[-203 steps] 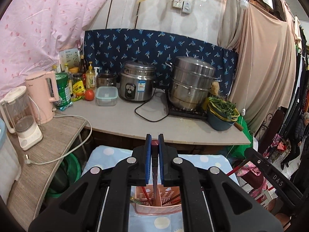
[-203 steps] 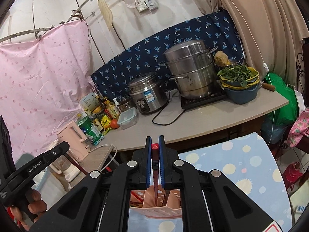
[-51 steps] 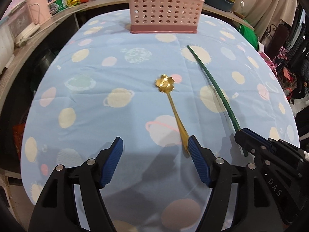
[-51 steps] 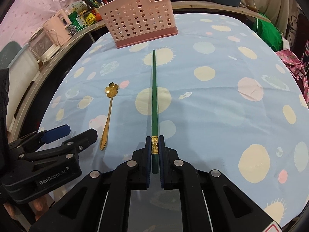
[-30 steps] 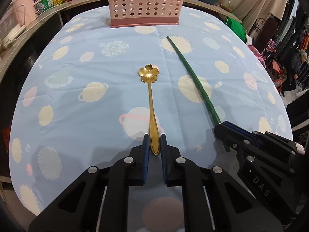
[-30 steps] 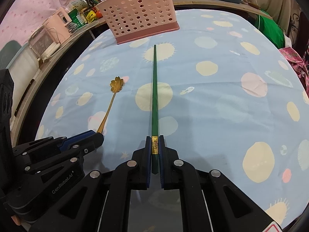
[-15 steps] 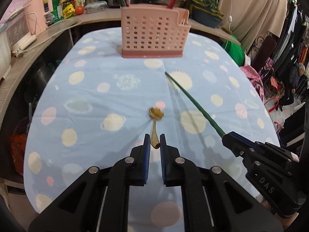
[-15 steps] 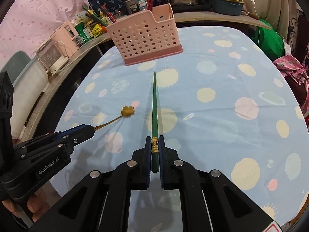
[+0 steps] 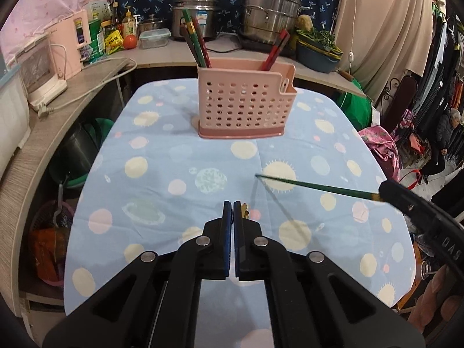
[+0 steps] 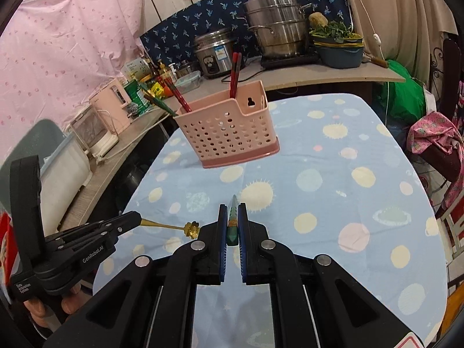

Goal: Organize utensils
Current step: 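Lift the green chopstick and gold spoon and carry them over the pink basket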

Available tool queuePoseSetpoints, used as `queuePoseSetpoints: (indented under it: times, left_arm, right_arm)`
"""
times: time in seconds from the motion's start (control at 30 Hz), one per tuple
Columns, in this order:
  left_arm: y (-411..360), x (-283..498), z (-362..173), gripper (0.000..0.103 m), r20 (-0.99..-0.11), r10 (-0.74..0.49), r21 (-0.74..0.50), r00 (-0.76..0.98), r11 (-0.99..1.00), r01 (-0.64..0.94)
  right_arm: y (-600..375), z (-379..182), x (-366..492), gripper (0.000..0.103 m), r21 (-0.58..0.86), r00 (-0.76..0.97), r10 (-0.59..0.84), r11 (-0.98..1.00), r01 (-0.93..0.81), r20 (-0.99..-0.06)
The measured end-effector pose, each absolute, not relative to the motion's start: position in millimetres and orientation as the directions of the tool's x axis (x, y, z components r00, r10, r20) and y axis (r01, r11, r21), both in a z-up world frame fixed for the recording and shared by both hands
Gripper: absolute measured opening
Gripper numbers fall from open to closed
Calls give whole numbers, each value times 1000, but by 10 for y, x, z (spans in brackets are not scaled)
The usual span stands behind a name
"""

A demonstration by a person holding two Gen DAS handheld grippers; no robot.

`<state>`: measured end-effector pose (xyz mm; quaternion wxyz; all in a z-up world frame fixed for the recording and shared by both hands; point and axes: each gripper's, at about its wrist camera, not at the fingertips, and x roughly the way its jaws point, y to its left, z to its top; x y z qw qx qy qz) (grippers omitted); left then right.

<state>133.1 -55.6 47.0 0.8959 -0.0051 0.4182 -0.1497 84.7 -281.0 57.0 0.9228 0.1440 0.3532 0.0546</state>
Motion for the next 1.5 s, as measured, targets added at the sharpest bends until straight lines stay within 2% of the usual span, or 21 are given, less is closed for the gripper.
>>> queuePoseSetpoints:
  times: [0.63,1.1,1.3,1.5]
  left_arm:
    - [-494,1895,1280,1,-675,-280,-143,683,957,252]
    - [-592,2723,2036,1,-595,-288,-143,750,957,254]
    - [-720,3055,2056,1,-594,-240,-94,767,969,230]
    - [-824,3339,1787,1,-638,-226,-82,737,971,226]
  right_arm:
    - [-3065,1370,1510,7,327,850,191,945,-24,-491]
    - [-3173,2340,2302,7,345,945,149,938,-42,-291]
    - [-3088,2403,2679,7,327,953,135,944,-40,-272]
    - [-3034,2179,3030,7,317,937,133,948,-25,-324]
